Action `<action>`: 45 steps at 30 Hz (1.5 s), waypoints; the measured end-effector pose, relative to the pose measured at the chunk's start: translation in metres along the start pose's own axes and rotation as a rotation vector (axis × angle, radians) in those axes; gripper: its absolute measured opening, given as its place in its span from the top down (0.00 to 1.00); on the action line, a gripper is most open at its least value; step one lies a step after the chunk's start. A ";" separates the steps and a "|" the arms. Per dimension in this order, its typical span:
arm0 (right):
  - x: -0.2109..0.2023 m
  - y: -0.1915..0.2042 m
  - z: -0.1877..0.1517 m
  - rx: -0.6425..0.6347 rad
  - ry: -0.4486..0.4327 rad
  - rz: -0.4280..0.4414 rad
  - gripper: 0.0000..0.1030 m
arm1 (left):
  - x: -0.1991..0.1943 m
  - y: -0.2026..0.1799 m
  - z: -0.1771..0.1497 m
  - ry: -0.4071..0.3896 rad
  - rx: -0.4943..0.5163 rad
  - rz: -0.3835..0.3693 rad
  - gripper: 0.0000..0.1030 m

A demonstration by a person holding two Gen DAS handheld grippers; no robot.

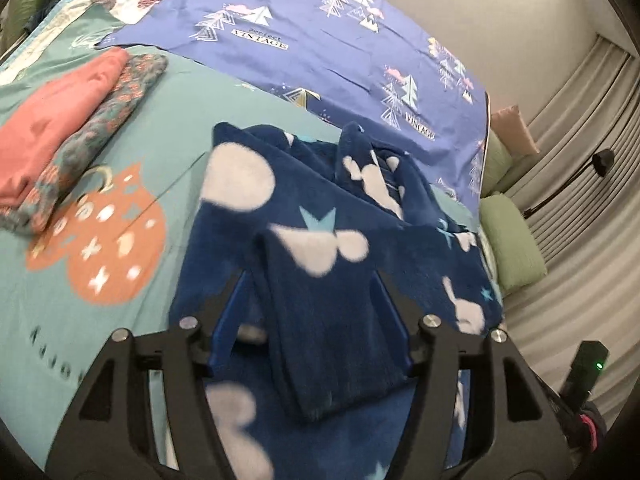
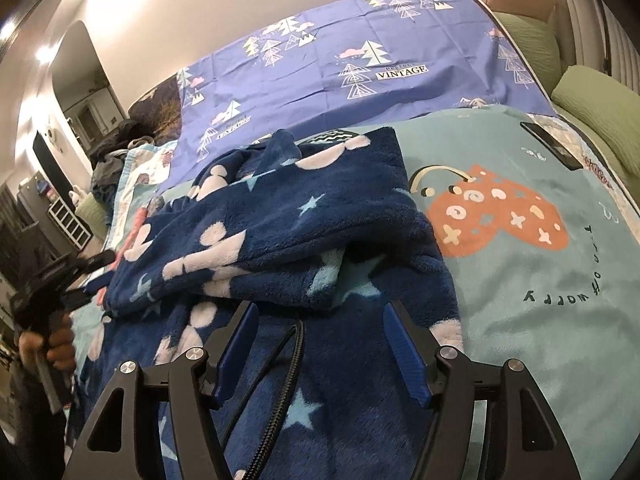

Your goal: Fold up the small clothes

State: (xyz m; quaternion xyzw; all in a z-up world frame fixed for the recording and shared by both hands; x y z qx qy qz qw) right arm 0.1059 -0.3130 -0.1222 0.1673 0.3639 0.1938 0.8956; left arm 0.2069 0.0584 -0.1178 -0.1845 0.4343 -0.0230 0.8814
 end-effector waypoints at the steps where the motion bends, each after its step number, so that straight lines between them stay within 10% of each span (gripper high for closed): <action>1: 0.001 0.000 -0.001 0.002 0.001 0.002 0.35 | 0.006 -0.002 0.003 0.006 0.004 0.015 0.40; 4: 0.002 0.000 -0.001 0.009 0.003 0.005 0.35 | 0.020 -0.015 0.016 0.004 0.050 0.026 0.96; 10: 0.001 0.000 0.000 0.006 -0.005 0.001 0.35 | -0.064 -0.042 0.038 -0.302 0.097 -0.070 0.94; 14: 0.003 -0.003 0.000 0.021 -0.005 0.008 0.35 | -0.075 -0.041 0.050 -0.406 0.152 0.035 0.94; 18: 0.007 -0.003 -0.002 0.025 0.009 0.008 0.35 | -0.013 -0.019 0.048 -0.231 0.182 0.178 0.66; 21: 0.006 -0.002 -0.002 0.012 0.013 0.000 0.35 | 0.007 -0.002 0.039 -0.154 0.138 0.204 0.63; 32: 0.009 -0.002 0.016 -0.011 -0.018 -0.008 0.35 | -0.021 -0.012 0.023 -0.207 0.173 0.130 0.41; 35: 0.020 -0.002 0.020 -0.015 -0.006 0.057 0.38 | 0.002 -0.018 0.016 -0.174 0.244 0.236 0.41; 38: 0.044 -0.014 0.015 -0.004 0.100 -0.089 0.48 | 0.036 -0.013 0.007 -0.084 0.297 0.402 0.39; 45: -0.003 -0.027 0.017 0.073 -0.006 -0.115 0.49 | -0.014 -0.010 0.013 -0.158 0.205 0.248 0.39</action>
Point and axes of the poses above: each gripper's, at about its wrist camera, not at the fingertips, and x roughly the way its jaws point, y to its left, z to its top, the point moved 1 cm from there along x, roughly the way its jaws point, and after that the axes turned 14 degrees about z, right-handed, at the moved point
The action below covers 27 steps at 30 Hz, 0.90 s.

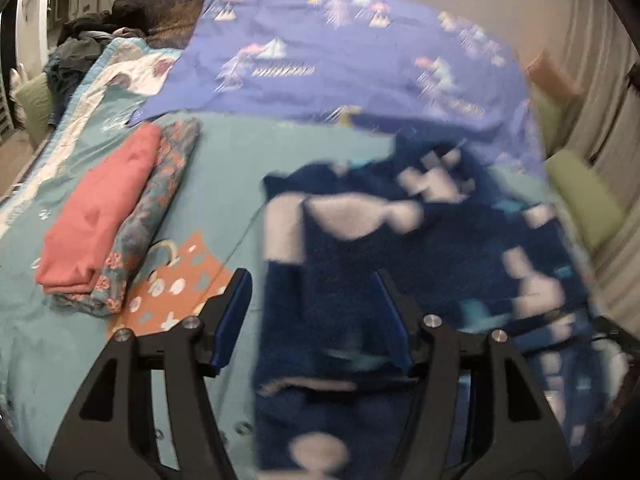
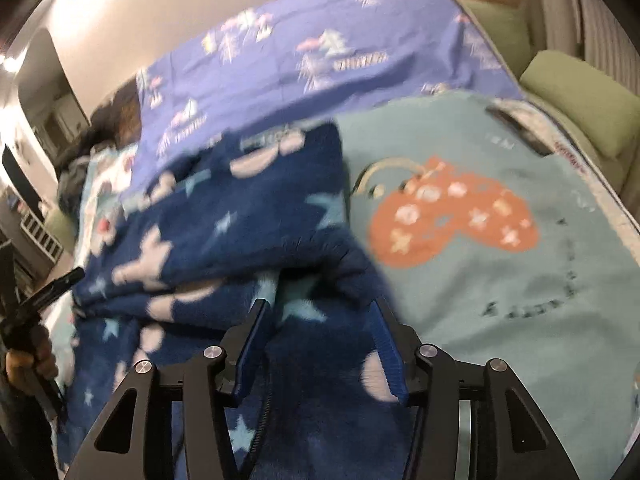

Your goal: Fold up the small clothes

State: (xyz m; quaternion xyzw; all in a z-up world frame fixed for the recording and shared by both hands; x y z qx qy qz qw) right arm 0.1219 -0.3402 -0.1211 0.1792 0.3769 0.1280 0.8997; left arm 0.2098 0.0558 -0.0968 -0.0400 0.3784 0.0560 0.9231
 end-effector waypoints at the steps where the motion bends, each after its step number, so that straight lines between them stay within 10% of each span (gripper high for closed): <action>1: -0.006 0.003 0.003 -0.002 -0.020 0.015 0.49 | -0.011 -0.003 0.002 -0.021 -0.003 -0.049 0.39; 9: 0.021 0.046 0.007 0.005 0.053 0.322 0.49 | -0.024 -0.068 -0.015 0.021 0.209 -0.132 0.38; 14: 0.047 0.023 -0.008 0.064 0.143 0.097 0.54 | -0.007 -0.076 -0.043 0.060 0.307 -0.006 0.38; 27: -0.098 0.077 -0.003 -0.117 -0.172 0.152 0.53 | -0.117 -0.062 -0.038 -0.114 0.257 -0.151 0.32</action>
Point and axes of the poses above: each gripper's, at about its wrist camera, not at the fingertips, and x roughly the way its jaws point, y to its left, z to its top, the point moved 1 cm from there along x, roughly the way its jaws point, and after that the axes turned 14 degrees about z, right-handed, at the moved point
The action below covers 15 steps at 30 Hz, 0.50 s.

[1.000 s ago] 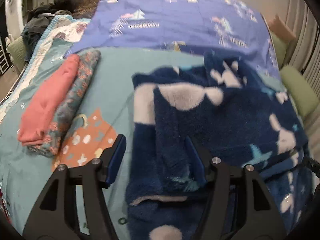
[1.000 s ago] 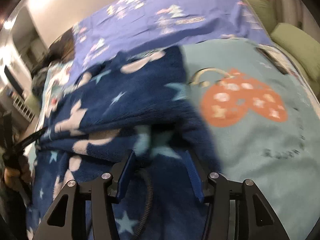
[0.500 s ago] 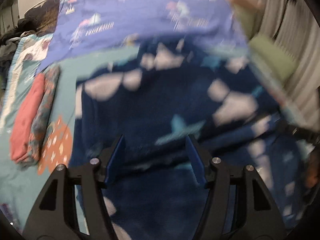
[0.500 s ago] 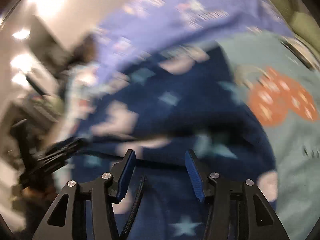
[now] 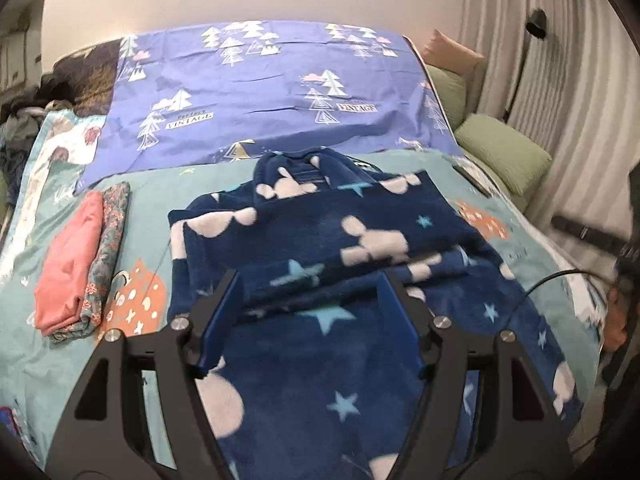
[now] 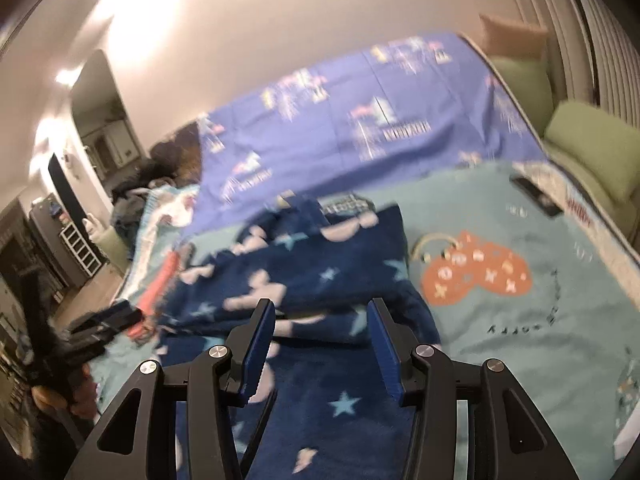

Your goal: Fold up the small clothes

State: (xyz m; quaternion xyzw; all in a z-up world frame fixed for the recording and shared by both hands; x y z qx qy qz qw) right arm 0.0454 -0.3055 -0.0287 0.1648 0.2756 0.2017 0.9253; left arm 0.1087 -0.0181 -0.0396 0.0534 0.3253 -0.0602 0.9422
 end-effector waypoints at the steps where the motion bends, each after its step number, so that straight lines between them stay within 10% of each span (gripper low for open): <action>1: -0.009 0.007 0.000 -0.011 -0.013 0.005 0.53 | -0.004 -0.004 -0.004 0.000 0.010 0.006 0.32; 15: -0.105 0.056 -0.060 -0.087 -0.048 -0.019 0.50 | -0.091 -0.025 -0.057 -0.038 0.016 -0.063 0.31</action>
Point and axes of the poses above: each gripper's, at about its wrist camera, not at the fingertips, and x roughly the way its jaws point, y to its left, z to its top, the point moved 1 cm from there along x, roughly the way its jaws point, and after that the axes turned 14 degrees about z, right-handed, at the moved point
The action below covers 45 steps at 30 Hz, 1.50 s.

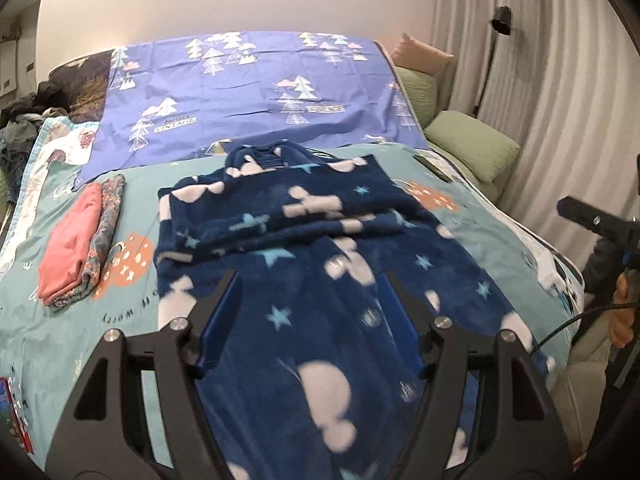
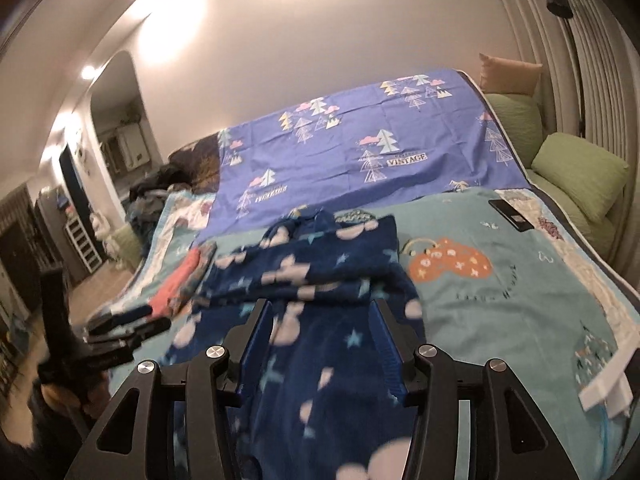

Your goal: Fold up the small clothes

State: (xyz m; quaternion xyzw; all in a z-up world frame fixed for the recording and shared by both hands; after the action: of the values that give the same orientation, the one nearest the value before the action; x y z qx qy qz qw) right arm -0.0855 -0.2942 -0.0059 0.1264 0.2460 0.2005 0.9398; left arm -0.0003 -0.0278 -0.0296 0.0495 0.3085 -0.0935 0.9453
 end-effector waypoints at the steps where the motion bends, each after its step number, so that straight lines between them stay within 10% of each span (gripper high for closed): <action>1: -0.002 0.005 -0.011 -0.014 0.012 0.001 0.49 | -0.006 -0.004 -0.009 -0.002 0.012 -0.009 0.31; 20: 0.015 0.067 -0.174 -0.172 0.363 0.139 0.47 | -0.055 -0.077 -0.145 0.101 0.285 -0.155 0.31; 22: 0.020 0.071 -0.184 -0.204 0.385 0.140 0.46 | -0.050 -0.080 -0.150 0.117 0.298 -0.150 0.44; 24: 0.025 0.073 -0.191 -0.225 0.398 0.129 0.46 | -0.041 -0.080 -0.155 0.154 0.299 -0.153 0.85; 25: 0.026 0.074 -0.195 -0.233 0.399 0.126 0.47 | -0.037 -0.079 -0.156 0.179 0.282 -0.163 0.90; 34: 0.053 0.097 -0.203 -0.322 0.375 0.130 0.47 | -0.070 -0.057 -0.123 0.102 0.134 -0.286 0.91; 36: 0.067 0.092 -0.204 -0.281 0.393 0.085 0.85 | -0.077 -0.057 -0.118 0.089 0.122 -0.309 0.91; 40: 0.066 0.081 -0.194 -0.096 0.343 0.208 0.90 | -0.081 -0.061 -0.110 0.098 0.075 -0.406 0.95; 45: 0.064 0.099 -0.196 -0.160 0.364 0.258 0.89 | -0.089 -0.070 -0.103 0.078 0.083 -0.475 0.96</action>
State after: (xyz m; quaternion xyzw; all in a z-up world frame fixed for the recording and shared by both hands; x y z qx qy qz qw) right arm -0.1661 -0.1513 -0.1647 0.0436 0.3767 0.3571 0.8536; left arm -0.1443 -0.0673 -0.0626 0.0178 0.3438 -0.3236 0.8814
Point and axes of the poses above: each gripper's, at about its wrist camera, not at the fingertips, and x roughly the way its jaws point, y to its left, z to its top, the point moved 1 cm from there along x, roughly the way its jaws point, and after that the axes turned 14 degrees about z, right-handed, at the moved point
